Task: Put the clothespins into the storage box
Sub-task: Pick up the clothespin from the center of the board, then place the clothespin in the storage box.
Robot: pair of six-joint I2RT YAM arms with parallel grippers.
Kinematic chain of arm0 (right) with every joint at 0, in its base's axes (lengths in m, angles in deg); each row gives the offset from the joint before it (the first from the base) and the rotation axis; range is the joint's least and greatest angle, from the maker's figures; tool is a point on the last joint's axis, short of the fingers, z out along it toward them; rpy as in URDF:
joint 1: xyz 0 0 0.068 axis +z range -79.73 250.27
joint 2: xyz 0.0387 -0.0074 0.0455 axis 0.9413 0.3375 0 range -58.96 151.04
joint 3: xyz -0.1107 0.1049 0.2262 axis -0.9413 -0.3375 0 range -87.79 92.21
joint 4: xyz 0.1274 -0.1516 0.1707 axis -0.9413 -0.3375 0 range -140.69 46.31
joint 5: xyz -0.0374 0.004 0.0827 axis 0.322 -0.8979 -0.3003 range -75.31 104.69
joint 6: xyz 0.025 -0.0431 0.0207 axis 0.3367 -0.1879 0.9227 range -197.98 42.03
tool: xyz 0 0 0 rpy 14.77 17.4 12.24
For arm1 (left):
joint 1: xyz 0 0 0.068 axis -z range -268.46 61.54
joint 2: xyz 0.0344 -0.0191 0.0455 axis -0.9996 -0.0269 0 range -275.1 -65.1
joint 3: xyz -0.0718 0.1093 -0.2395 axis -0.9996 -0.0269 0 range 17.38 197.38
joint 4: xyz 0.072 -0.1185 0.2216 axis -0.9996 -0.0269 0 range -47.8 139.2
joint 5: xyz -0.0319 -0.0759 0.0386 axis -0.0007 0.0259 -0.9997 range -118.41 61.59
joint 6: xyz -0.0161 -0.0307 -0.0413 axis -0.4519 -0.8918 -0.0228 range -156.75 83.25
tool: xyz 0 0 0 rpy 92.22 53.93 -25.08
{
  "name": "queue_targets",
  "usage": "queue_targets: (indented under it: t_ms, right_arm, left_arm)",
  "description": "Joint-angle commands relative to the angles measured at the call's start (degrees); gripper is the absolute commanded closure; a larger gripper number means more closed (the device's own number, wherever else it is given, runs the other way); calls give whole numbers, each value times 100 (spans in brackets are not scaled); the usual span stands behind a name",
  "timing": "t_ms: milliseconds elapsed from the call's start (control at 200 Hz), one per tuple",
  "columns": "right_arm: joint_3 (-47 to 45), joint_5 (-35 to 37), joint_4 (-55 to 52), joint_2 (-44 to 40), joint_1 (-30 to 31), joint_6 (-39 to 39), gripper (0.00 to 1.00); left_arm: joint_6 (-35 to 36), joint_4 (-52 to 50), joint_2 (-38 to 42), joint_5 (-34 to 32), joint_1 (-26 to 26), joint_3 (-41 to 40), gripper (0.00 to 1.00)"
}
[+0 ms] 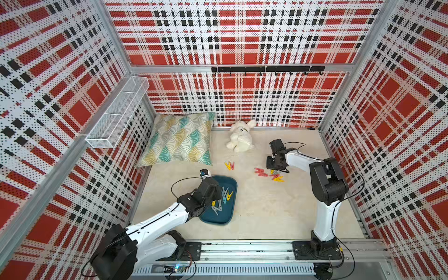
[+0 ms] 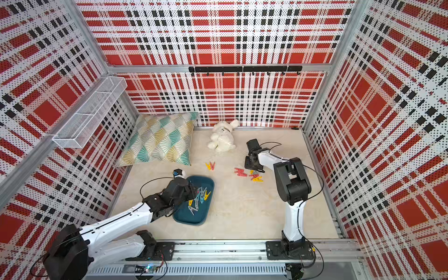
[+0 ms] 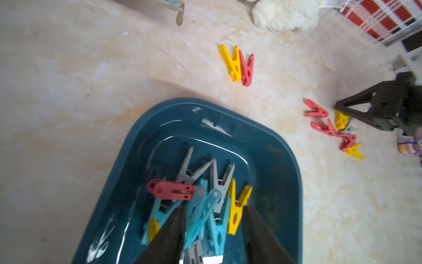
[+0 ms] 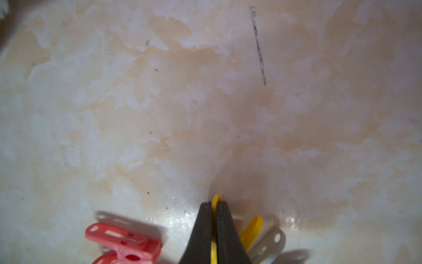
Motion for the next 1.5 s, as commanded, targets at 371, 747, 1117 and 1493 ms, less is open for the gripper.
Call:
queue_targets:
  t_ms: [371,747,1117,1493]
  right_arm:
    - [-366,-874,277,-1018,147,410,100]
    - [-589,-1791,668,-1543,647,991,100]
    - [-449,-2478,1114,-1684,1474,1647,100]
    - [-369,-2547,1210,-1952,1996,1913,98]
  left_arm:
    - [-221,2258,-133,1408,-37,-161,52]
    - [-464,3165,-746,1845,81,-180,51]
    - [-585,3537,-934,2044,90,-209,51]
    - [-620,3586,-958,2037,82,-219,51]
